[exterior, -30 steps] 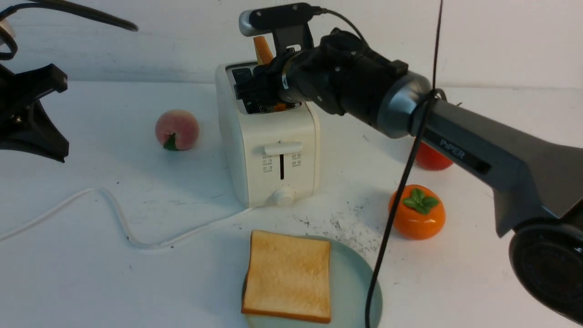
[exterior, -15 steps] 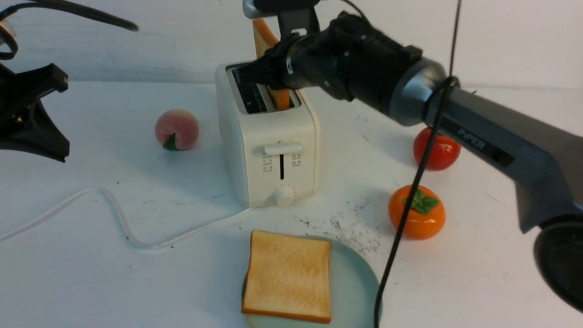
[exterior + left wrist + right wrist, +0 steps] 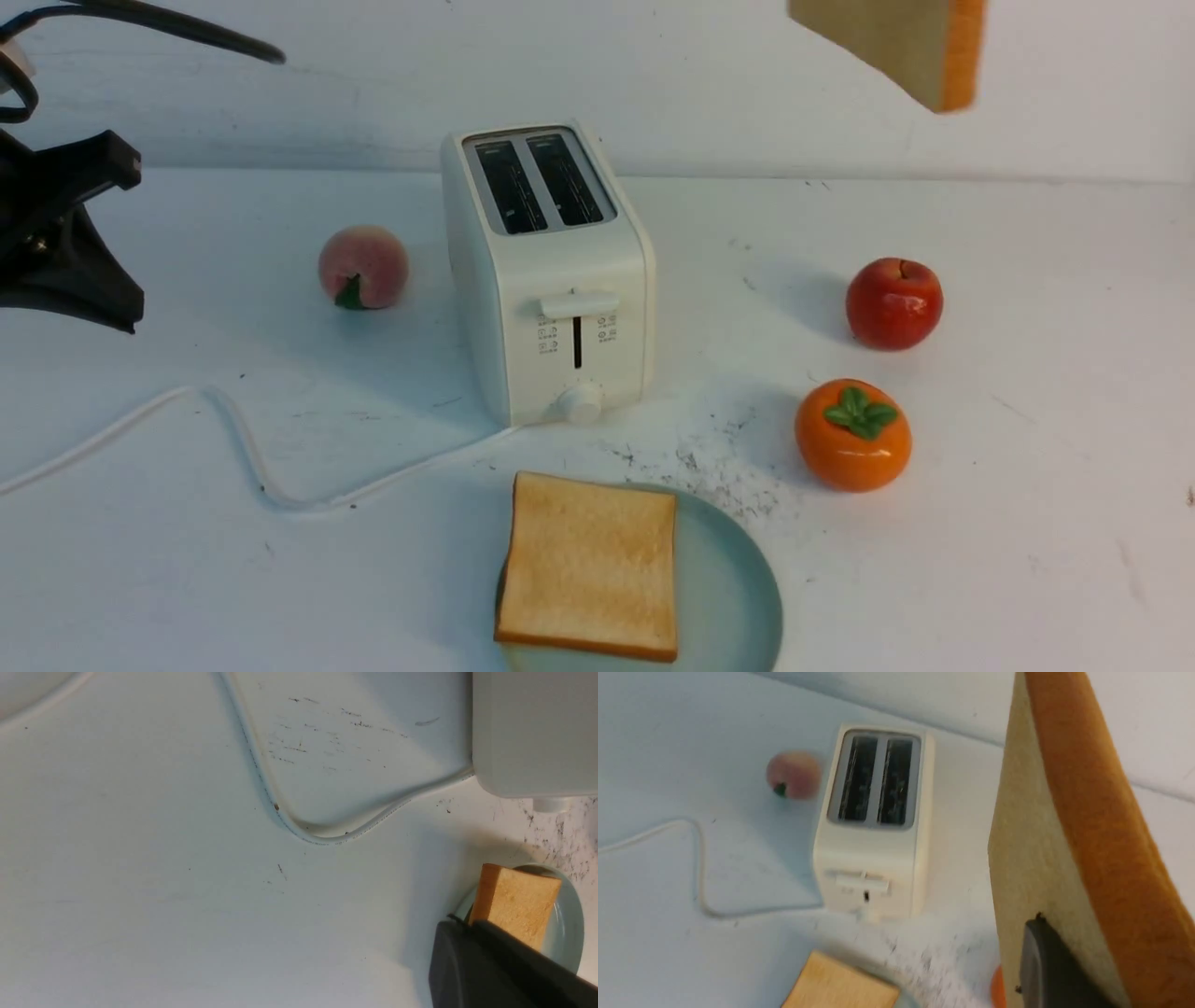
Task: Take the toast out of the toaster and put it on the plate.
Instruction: Use the right arm to put a slice of bread into the plate
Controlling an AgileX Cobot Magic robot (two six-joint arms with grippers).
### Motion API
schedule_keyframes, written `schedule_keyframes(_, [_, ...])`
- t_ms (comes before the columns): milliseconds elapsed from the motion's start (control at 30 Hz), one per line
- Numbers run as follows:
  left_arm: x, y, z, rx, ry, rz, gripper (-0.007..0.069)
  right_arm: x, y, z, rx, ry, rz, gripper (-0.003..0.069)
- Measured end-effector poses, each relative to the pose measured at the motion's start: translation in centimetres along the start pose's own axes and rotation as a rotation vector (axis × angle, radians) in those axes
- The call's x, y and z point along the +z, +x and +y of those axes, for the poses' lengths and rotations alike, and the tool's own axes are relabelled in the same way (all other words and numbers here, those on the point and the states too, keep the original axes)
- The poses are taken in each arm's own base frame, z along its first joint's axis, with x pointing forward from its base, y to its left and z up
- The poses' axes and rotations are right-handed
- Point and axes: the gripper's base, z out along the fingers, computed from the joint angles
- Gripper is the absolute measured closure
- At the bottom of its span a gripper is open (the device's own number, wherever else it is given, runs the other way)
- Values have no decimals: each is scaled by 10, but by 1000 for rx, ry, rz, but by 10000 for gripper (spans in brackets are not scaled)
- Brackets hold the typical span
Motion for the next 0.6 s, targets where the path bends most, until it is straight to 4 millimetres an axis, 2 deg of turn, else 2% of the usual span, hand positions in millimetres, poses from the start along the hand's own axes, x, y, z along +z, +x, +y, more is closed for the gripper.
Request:
schedule_keyframes(67, [0,0,0,-2,5,0,613,-14,31,0,17,-66,69,531])
schedule_keyframes(100, [0,0,-1,-2,6,0,613,-15,35,1,18,-71,79,531])
schedule_keyframes(133, [0,0,-1,-3,7,0,612,-16,49,0,22,-87,116,531])
schedule_keyframes(167, [0,0,-1,-4,11,0,609,-12,80,3,34,-145,184,531])
schedule_keyframes(233, [0,0,-1,-5,14,0,608,-4,101,7,43,-191,203,531])
schedule_keyframes(267, [0,0,-2,-7,20,0,607,6,117,11,58,-237,206,531])
schedule_keyframes(300, [0,0,-3,-10,28,0,607,29,142,19,103,-318,212,531])
schedule_keyframes(367, [0,0,-3,-13,38,-1,607,55,162,28,142,-385,230,531])
schedule_keyframes(400, [0,0,-3,-13,38,-1,607,58,164,30,157,-400,236,531])
schedule_keyframes(467, [0,0,-4,-15,44,-1,607,94,181,39,194,-449,296,531])
schedule_keyframes(567, [0,0,-4,-16,48,0,605,127,185,48,198,-486,332,531])
schedule_keyframes(600, [0,0,-4,-16,48,0,605,131,186,49,191,-488,338,531])
